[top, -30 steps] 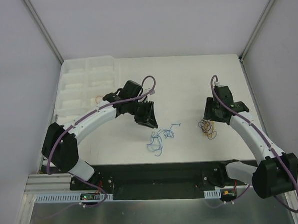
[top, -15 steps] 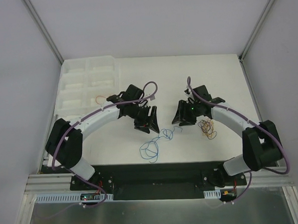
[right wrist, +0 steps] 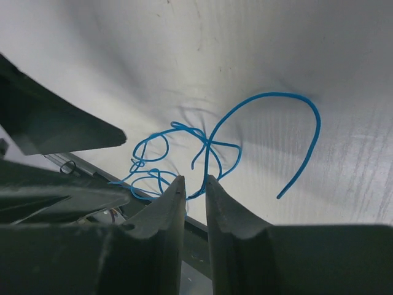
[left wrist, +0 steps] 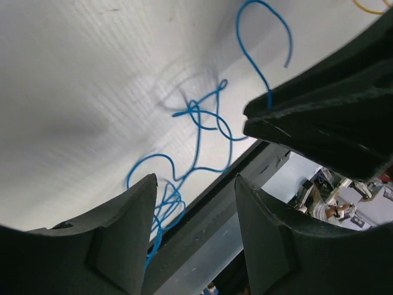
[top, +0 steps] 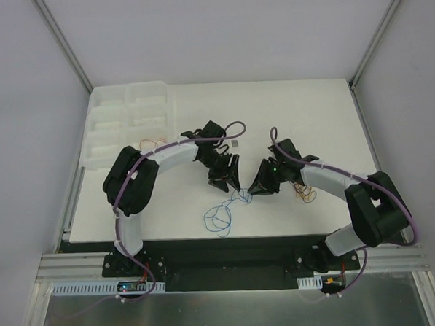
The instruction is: Untangle the cables
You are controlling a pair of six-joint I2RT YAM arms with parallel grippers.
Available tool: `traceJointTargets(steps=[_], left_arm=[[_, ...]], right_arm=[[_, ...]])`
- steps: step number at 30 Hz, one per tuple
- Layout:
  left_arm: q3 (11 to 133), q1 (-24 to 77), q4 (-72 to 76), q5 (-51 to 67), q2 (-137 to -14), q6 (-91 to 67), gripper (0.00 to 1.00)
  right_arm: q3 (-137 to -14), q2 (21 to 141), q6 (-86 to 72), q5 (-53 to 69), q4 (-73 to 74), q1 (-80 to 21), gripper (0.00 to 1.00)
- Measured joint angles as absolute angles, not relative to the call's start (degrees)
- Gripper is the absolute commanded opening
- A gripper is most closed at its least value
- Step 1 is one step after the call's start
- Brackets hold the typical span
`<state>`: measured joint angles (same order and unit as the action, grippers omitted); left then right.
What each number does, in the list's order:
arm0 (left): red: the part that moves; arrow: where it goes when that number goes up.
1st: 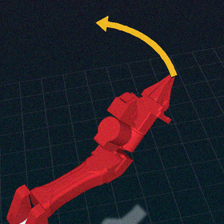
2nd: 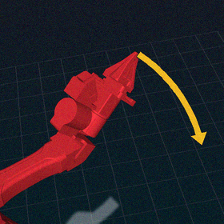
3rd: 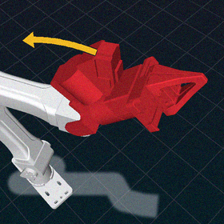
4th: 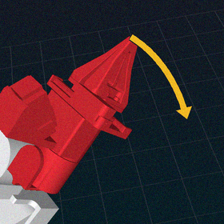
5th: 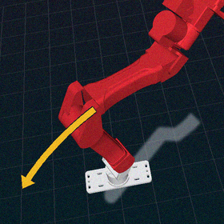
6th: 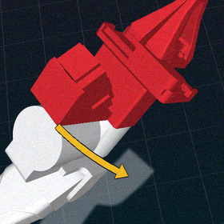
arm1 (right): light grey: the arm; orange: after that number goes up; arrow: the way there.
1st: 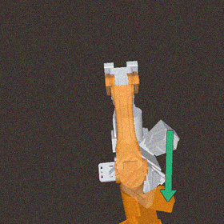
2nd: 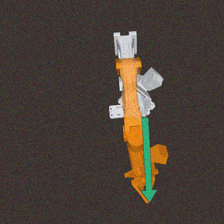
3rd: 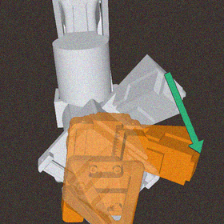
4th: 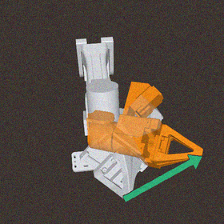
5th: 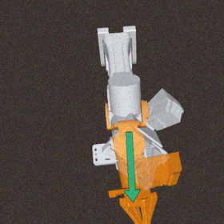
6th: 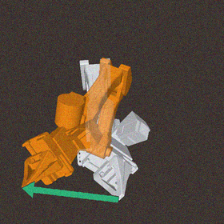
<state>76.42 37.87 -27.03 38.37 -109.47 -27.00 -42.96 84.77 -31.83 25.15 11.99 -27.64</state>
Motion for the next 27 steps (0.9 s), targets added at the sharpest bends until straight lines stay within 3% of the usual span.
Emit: traceJointTargets(steps=[5,7,9,11,17,23,27], left_arm=[[76.8,37.9,-27.4,40.3,-115.1,-26.1,0.36],[76.9,38.0,-27.4,40.7,-116.2,-25.9,0.24],[77.2,38.2,-27.5,40.7,-117.1,-25.9,0.08],[77.4,38.3,-27.9,39.5,-117.2,-25.5,0.00],[77.6,38.7,-31.0,24.5,-109.9,-23.1,0.00],[77.7,38.6,-31.7,5.1,-86.3,-19.8,0.00],[79.3,38.6,-32.1,-8.1,-73.4,-16.0,0.00]], right_arm=[[-42.4,85.3,-32.6,24.3,10.9,-27.6,0.06],[-42.4,85.5,-32.4,23.9,10.8,-27.6,0.00],[-42.4,85.6,-32.2,23.3,10.8,-27.6,0.00],[-42.4,85.4,-31.9,22.0,11.4,-27.6,0.00],[-44.5,77.6,-28.8,8.1,25.5,-27.7,0.00],[-49.0,65.2,-25.0,-8.9,37.7,-25.5,0.00],[-49.3,60.5,-21.0,-14.8,42.0,-18.7,0.01]])
